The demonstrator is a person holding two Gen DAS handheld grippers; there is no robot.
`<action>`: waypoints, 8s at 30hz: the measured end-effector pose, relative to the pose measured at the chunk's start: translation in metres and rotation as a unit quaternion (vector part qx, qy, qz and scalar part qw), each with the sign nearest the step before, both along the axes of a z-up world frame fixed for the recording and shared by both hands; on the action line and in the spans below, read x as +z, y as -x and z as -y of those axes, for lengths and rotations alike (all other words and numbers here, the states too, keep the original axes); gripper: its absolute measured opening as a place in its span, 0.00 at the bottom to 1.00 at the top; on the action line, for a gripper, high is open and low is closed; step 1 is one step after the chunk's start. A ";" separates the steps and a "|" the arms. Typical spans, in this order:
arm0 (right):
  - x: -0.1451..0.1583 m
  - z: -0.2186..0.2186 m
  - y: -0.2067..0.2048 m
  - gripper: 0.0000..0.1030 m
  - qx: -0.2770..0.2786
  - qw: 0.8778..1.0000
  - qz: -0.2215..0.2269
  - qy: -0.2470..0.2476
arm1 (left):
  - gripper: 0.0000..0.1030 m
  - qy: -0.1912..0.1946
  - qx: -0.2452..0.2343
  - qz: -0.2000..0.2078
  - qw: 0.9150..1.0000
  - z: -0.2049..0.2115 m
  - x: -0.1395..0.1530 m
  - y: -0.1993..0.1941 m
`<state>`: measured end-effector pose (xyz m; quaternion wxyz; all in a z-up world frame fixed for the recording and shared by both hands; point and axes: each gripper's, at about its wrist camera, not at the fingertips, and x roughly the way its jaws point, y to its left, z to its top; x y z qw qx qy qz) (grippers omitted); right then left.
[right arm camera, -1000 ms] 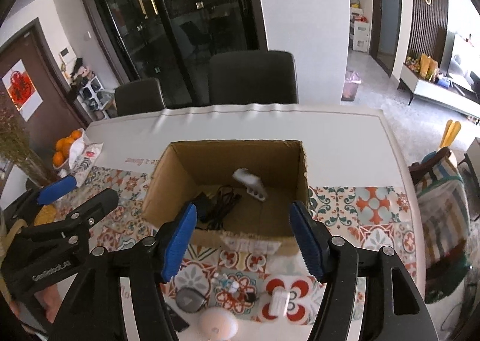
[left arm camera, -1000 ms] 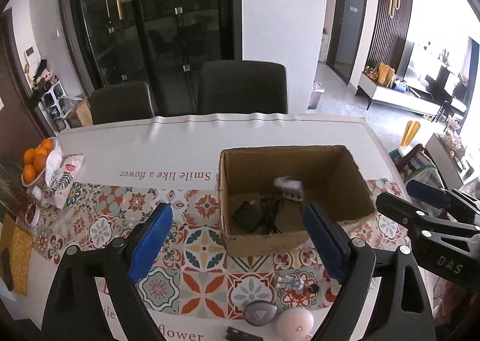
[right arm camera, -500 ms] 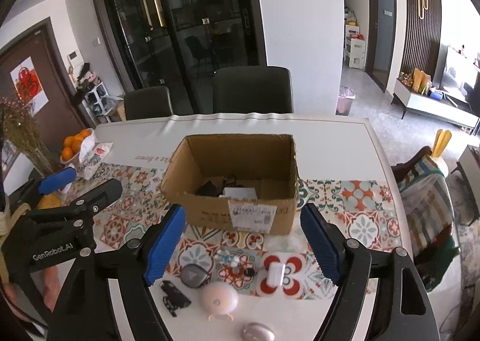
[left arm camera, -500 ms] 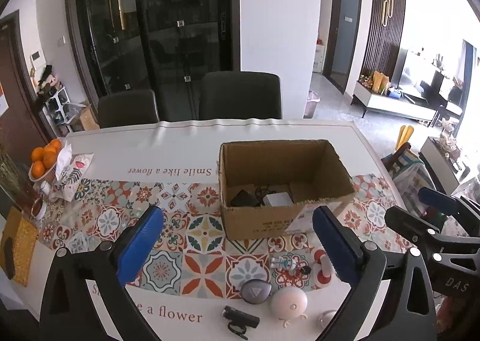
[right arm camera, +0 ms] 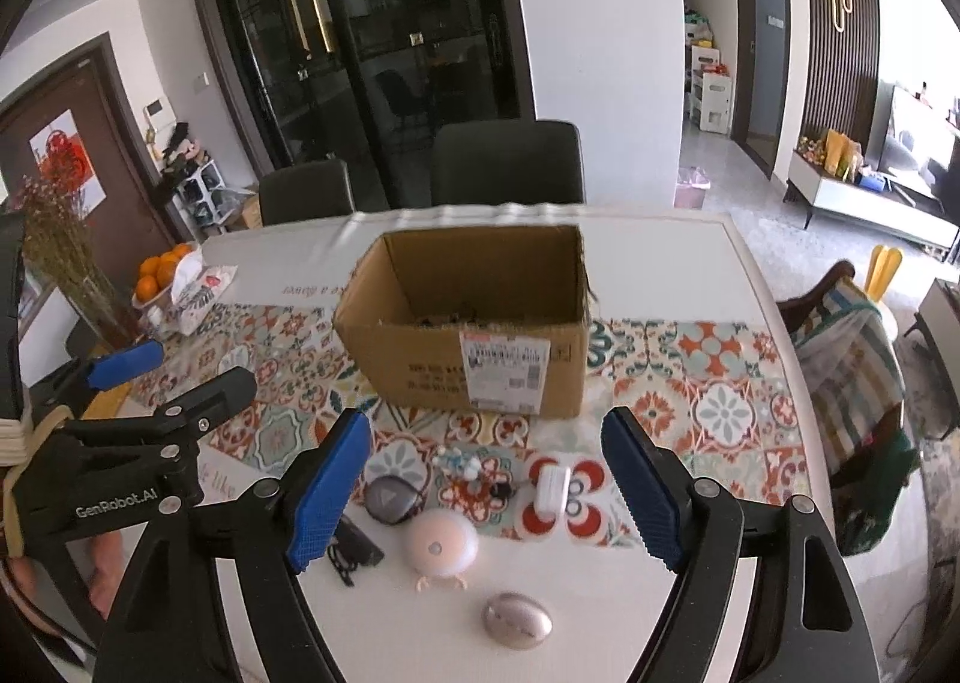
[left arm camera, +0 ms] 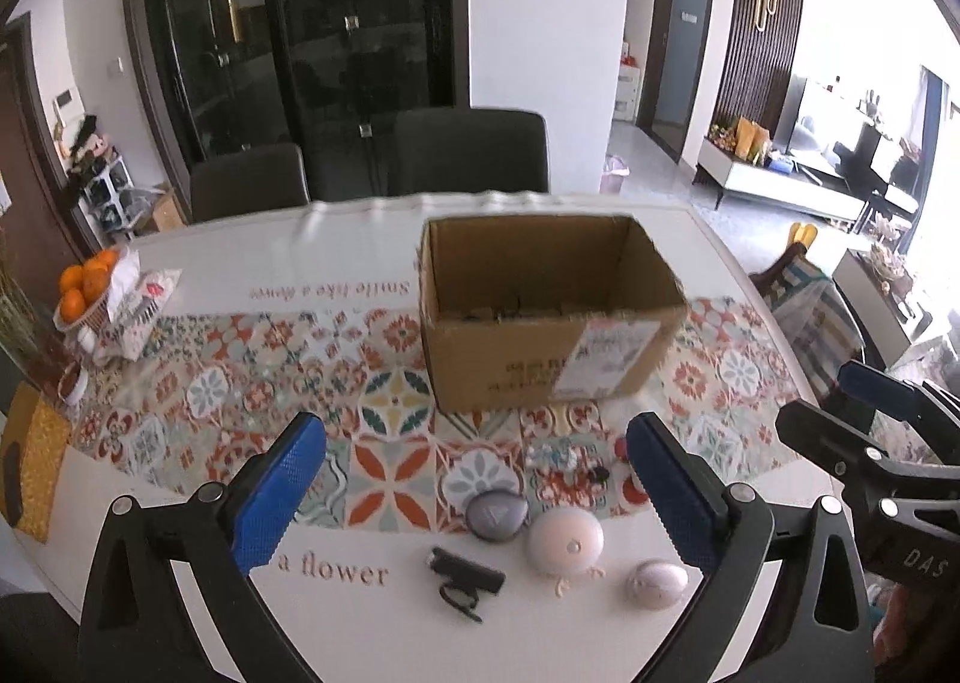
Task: Organize rigid objects
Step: 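Withdraw both tools from the box back over the table, then grasp the silver egg speaker with the right tool while the left tool grasps the black bike light, then lift both held items and carry them toward the cardboard box, then lower the bike light into the box with the left tool while the right tool lowers the speaker in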
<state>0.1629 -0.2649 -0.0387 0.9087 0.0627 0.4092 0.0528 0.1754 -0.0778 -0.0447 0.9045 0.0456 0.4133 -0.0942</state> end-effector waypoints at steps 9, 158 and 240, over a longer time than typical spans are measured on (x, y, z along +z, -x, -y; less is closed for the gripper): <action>-0.034 0.000 0.011 0.77 0.008 0.999 -0.051 -0.002 | 0.99 -0.016 -0.005 -0.034 0.999 0.005 -0.033 0.018; -0.152 -0.028 -0.004 0.59 0.010 0.979 -0.201 -0.039 | 0.72 -0.020 -0.057 -0.087 0.994 -0.011 -0.137 0.007; -0.027 0.020 -0.196 0.59 -0.019 0.998 -0.057 -0.026 | 0.73 -0.020 -0.007 -0.076 0.997 0.053 -0.020 -0.210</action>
